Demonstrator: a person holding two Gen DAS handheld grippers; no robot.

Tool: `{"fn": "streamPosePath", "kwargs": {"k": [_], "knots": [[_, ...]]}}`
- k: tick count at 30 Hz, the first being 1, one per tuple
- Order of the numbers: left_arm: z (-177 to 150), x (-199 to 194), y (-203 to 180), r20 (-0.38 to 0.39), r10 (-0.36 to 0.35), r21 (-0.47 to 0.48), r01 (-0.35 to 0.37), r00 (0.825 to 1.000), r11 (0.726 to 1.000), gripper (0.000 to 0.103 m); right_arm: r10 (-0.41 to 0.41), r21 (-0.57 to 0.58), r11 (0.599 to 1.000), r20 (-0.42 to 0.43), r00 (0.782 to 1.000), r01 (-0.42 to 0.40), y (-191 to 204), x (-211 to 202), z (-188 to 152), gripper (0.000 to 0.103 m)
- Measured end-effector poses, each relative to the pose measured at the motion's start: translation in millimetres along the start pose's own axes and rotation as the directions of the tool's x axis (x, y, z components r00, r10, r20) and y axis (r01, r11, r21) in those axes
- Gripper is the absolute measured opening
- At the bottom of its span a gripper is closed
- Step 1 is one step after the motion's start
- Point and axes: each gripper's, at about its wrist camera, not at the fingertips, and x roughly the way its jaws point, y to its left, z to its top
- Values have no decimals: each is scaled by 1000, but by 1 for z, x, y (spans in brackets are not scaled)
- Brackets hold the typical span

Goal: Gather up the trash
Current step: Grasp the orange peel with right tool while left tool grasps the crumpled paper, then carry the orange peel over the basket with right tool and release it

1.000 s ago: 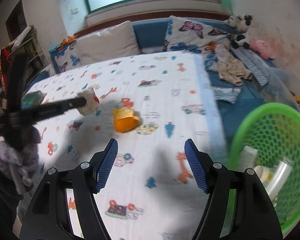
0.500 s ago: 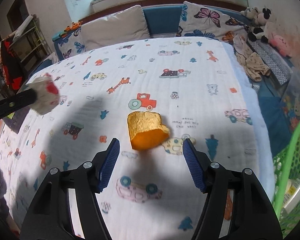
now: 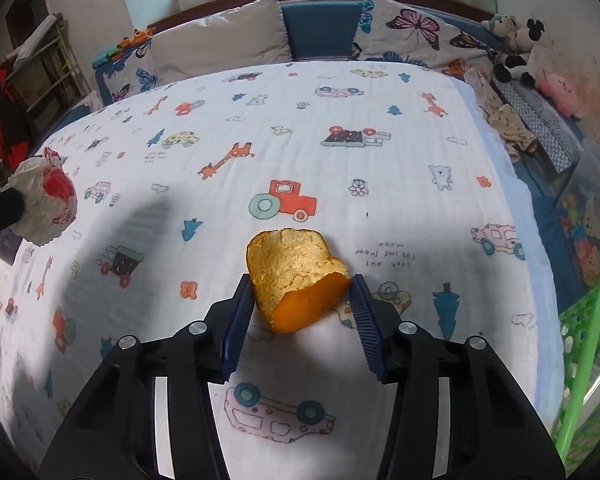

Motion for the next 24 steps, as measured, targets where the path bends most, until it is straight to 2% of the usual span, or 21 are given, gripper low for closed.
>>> {"fn": "streamPosePath", "kwargs": {"k": [4, 10, 13, 24], "knots": [[-2, -2, -2, -1, 1, 4, -1, 1000, 1000, 22, 48, 60, 997, -5, 999, -48, -9, 1, 2, 48], [-1, -8, -4, 5, 6, 14, -6, 1000, 1000, 22, 25, 41, 999, -3, 1000, -25, -4, -1, 1, 48], [-1, -10, -7, 9, 5, 17, -5, 1000, 1000, 22, 33, 39, 999, 9, 999, -34, -5, -6, -2, 42], [-9, -15, -38, 4, -36, 57, 36, 999, 998, 22, 35, 37, 999, 58, 998, -37, -16, -55, -30, 38]]}}
